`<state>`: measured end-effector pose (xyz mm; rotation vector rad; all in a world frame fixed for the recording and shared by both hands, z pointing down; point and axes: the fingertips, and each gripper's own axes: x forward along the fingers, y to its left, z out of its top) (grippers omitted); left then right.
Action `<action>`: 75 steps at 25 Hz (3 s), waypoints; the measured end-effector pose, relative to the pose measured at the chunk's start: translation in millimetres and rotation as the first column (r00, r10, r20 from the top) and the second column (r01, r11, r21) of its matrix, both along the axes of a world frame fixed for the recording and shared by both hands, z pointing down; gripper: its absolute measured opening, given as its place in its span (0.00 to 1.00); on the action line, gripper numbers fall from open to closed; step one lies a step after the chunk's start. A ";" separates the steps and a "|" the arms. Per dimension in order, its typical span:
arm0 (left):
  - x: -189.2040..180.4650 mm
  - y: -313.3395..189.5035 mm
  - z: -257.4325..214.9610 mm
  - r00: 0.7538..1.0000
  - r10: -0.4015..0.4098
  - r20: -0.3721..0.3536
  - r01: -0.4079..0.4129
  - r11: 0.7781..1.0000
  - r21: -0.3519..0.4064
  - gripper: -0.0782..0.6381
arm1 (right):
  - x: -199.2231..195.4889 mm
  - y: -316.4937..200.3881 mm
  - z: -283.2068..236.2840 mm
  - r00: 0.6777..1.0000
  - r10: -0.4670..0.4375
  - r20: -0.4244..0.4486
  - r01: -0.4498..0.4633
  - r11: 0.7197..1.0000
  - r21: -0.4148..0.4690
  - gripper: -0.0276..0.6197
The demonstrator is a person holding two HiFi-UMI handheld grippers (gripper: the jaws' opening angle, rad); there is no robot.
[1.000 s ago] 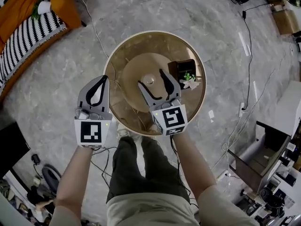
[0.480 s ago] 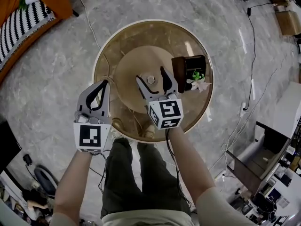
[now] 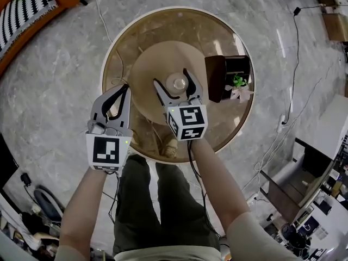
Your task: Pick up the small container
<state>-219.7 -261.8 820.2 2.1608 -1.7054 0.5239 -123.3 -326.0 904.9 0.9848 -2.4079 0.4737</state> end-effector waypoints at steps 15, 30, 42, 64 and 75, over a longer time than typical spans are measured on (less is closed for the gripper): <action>-3.8 5.9 -17.3 1.000 -0.003 0.001 0.003 1.000 -0.003 0.12 | 4.9 6.0 -18.4 0.999 -0.007 -0.053 0.006 1.000 -0.008 0.56; -2.2 7.8 -197.3 0.999 0.017 0.038 -0.020 0.997 0.074 0.12 | 17.1 14.8 -264.4 1.000 -0.007 0.027 0.005 0.995 0.100 0.56; 28.2 34.8 -371.1 0.996 0.050 0.069 -0.061 0.984 0.169 0.12 | 54.0 53.1 -462.2 0.997 -0.049 0.061 0.035 0.978 0.203 0.56; 68.5 117.7 -562.7 0.988 0.123 0.091 -0.145 0.946 0.288 0.12 | 108.1 140.8 -647.1 0.996 -0.039 0.086 0.013 0.960 0.279 0.56; 72.0 142.8 -583.4 0.981 0.152 0.124 -0.181 0.942 0.283 0.12 | 115.0 173.6 -676.7 0.994 -0.054 0.096 0.025 0.959 0.283 0.56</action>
